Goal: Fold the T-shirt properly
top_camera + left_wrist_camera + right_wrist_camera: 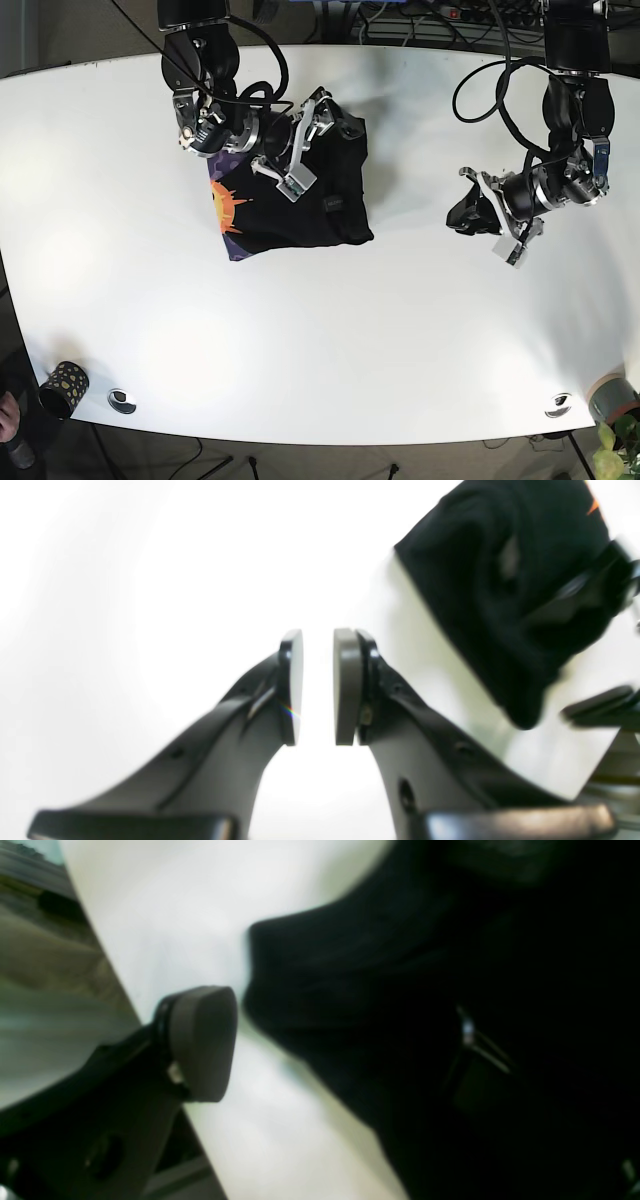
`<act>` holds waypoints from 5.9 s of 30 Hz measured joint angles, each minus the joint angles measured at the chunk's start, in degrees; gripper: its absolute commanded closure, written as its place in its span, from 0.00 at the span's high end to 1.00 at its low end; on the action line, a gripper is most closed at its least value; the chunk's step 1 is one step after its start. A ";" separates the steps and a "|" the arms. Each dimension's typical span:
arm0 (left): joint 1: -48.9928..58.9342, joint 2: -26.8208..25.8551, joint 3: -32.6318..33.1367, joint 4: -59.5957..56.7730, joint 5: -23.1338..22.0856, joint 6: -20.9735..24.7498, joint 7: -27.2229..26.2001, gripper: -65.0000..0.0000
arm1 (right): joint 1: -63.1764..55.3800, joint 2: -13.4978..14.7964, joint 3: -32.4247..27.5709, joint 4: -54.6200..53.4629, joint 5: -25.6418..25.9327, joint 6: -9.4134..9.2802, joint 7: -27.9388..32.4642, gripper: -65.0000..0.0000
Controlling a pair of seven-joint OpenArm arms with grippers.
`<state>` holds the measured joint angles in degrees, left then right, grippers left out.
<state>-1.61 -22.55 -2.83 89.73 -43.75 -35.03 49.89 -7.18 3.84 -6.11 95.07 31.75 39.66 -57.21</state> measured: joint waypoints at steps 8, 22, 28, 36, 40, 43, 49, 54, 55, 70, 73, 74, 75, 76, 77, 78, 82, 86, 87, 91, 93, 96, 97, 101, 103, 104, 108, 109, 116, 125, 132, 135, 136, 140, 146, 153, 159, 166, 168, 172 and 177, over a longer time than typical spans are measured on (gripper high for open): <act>-0.33 0.35 8.44 1.60 6.75 0.04 -0.24 0.15 | 0.28 2.47 2.56 5.92 1.16 0.24 0.28 0.65; -1.27 14.27 20.26 7.13 23.69 -0.57 -1.55 0.15 | 12.37 7.78 18.25 -1.79 0.17 -0.09 0.66 0.39; -1.33 21.07 24.24 2.16 29.75 -0.63 -2.16 0.15 | 17.73 8.04 18.18 -13.20 0.04 -0.04 0.63 0.35; -1.75 21.11 23.17 -4.61 30.84 -0.59 -5.38 0.15 | 20.92 8.26 18.03 -27.50 -0.59 -0.04 9.11 0.35; -1.79 19.39 21.00 -4.79 30.42 -0.81 -5.79 0.15 | 21.07 9.05 18.12 -31.91 -6.38 0.42 14.60 0.35; -2.25 17.70 20.85 -5.64 30.34 -0.83 -6.86 0.15 | 21.70 9.16 18.45 -33.24 -9.55 0.90 17.18 0.35; -4.66 14.97 21.03 -12.31 26.77 -2.19 -13.00 0.15 | 20.65 11.39 18.43 -31.43 -7.06 0.81 16.02 0.35; -4.57 12.98 20.92 -9.79 27.78 -1.90 -11.96 0.15 | 20.00 13.14 18.60 -25.77 -5.81 -0.46 12.48 0.35; -4.22 12.15 20.63 -7.43 29.42 -1.84 -10.51 0.15 | 20.00 13.16 18.62 -24.06 -6.12 -0.66 10.97 0.35; -2.38 12.79 14.71 8.20 30.86 -1.92 -4.46 0.15 | 19.96 12.66 13.92 -15.69 -12.70 -0.24 7.43 0.35; -1.66 12.79 14.67 8.28 31.10 -1.88 -4.44 0.15 | 20.13 10.91 10.95 -16.09 -15.32 -0.20 9.99 0.35; -1.33 12.81 14.67 8.26 31.08 -1.88 -4.26 0.15 | 20.13 9.99 10.14 -16.13 -15.37 -0.15 10.51 0.35; -1.18 13.07 14.67 8.24 31.12 -1.90 -4.20 0.15 | 20.04 9.27 9.57 -16.13 -15.63 0.35 10.60 0.35; -1.07 13.25 14.60 8.24 31.30 -1.88 -4.04 0.15 | 19.82 8.74 9.16 -16.13 -16.06 0.59 10.71 0.35; -1.03 13.68 14.34 8.24 31.58 -1.88 -4.07 0.15 | 19.52 8.22 8.76 -16.11 -16.63 0.55 10.97 0.35; -1.05 14.01 14.29 8.24 31.58 -1.81 -4.07 0.15 | 19.02 7.93 8.35 -16.09 -16.98 0.44 11.26 0.35; -0.90 15.15 12.35 8.26 31.19 -1.70 -4.44 0.15 | 16.41 8.39 6.95 -16.04 -18.58 -0.04 10.71 0.34; -0.87 14.84 11.34 8.31 31.30 -1.68 -4.24 0.15 | 12.61 8.37 6.36 -13.05 -18.53 -0.07 10.49 0.34; -0.87 14.60 11.32 8.35 31.43 -1.44 -4.13 0.18 | 11.34 8.24 6.23 -10.82 -18.43 0.02 10.54 0.34; -0.55 15.52 11.17 9.35 31.50 3.65 -1.68 0.35 | 6.38 7.69 6.12 -3.43 -18.08 0.02 8.48 0.34; -0.07 16.15 11.26 9.79 31.23 6.03 -1.90 0.44 | 4.87 6.45 6.14 -1.03 -18.69 0.02 5.97 0.34; 1.03 16.65 11.54 10.32 30.84 9.55 -2.32 0.51 | 2.99 4.55 6.03 1.66 -18.58 0.00 3.82 0.34; 1.33 16.63 11.63 10.34 30.82 10.54 -2.21 0.52 | 2.64 3.96 5.68 2.29 -18.12 0.00 3.39 0.34; 1.53 19.02 11.30 10.19 31.78 16.17 -2.78 0.52 | 1.60 2.67 -2.10 4.15 -18.88 -0.11 1.84 0.34; 1.31 19.74 11.63 10.19 31.15 16.68 -3.17 0.52 | 0.81 2.12 -5.66 4.87 -18.03 0.00 2.16 0.34; 1.29 20.13 11.76 10.19 30.95 16.68 -3.23 0.52 | 0.37 1.92 -7.23 5.22 -18.03 0.02 2.05 0.34; 1.46 19.98 13.05 10.16 31.17 17.18 -3.17 0.51 | -0.48 0.44 -9.66 5.84 -17.90 0.46 2.03 0.34; 1.49 19.87 13.11 10.16 31.26 17.09 -3.15 0.51 | -0.35 0.28 -9.49 5.90 -17.88 0.44 2.05 0.34; 2.43 20.02 13.40 10.12 31.30 17.31 -3.87 0.51 | 0.00 0.66 -1.92 6.25 -18.40 0.22 2.01 0.34; 10.73 19.71 14.25 5.79 38.62 22.80 -17.55 0.51 | 0.83 0.63 6.75 6.10 -18.25 0.26 1.99 0.34; 12.81 19.52 11.93 -1.53 38.21 25.24 -29.64 0.51 | 1.09 0.59 10.23 6.10 -18.25 0.24 2.03 0.34; 10.32 19.80 11.82 -7.02 37.55 24.70 -33.24 0.51 | 1.09 0.59 10.82 6.10 -18.23 0.24 2.05 0.34; 9.31 19.78 11.82 -8.44 37.48 24.90 -33.44 0.51 | 1.11 0.61 11.02 6.10 -18.25 0.26 2.03 0.34; 7.76 17.09 12.07 -12.44 35.67 22.82 -37.66 0.51 | 1.11 0.61 11.54 6.14 -18.29 0.24 2.01 0.34; 6.51 10.88 11.04 -13.62 34.84 22.38 -38.25 0.51 | 1.14 1.36 11.32 6.14 -18.01 0.26 2.03 0.34; 5.49 2.84 2.01 -18.80 32.96 16.96 -39.56 0.51 | 1.14 2.16 11.54 7.54 -18.43 0.24 1.88 0.34; 1.75 -4.07 -8.37 -30.36 32.63 9.66 -40.52 0.51 | 1.25 1.95 11.45 10.54 -18.08 0.28 1.99 0.34; -1.25 -13.86 -11.04 -44.11 33.79 5.92 -43.56 0.51 | 0.81 2.03 11.43 13.18 -18.01 0.26 2.03 0.34; -1.05 -15.74 -11.02 -46.80 33.81 4.87 -45.59 0.51 | 0.79 2.08 11.43 13.25 -18.05 0.26 1.99 0.34; -0.90 -18.25 -11.02 -48.22 34.58 3.37 -44.89 0.52 | 0.79 2.32 11.37 13.25 -18.03 0.26 1.88 0.34; -0.42 -20.87 -10.97 -48.30 36.28 1.92 -43.04 0.52 | 0.79 3.52 11.47 13.29 -18.29 0.26 1.84 0.34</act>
<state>-2.02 -43.42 -13.80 41.43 -7.46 -33.10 6.85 -6.39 7.35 5.37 108.36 13.45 39.92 -55.37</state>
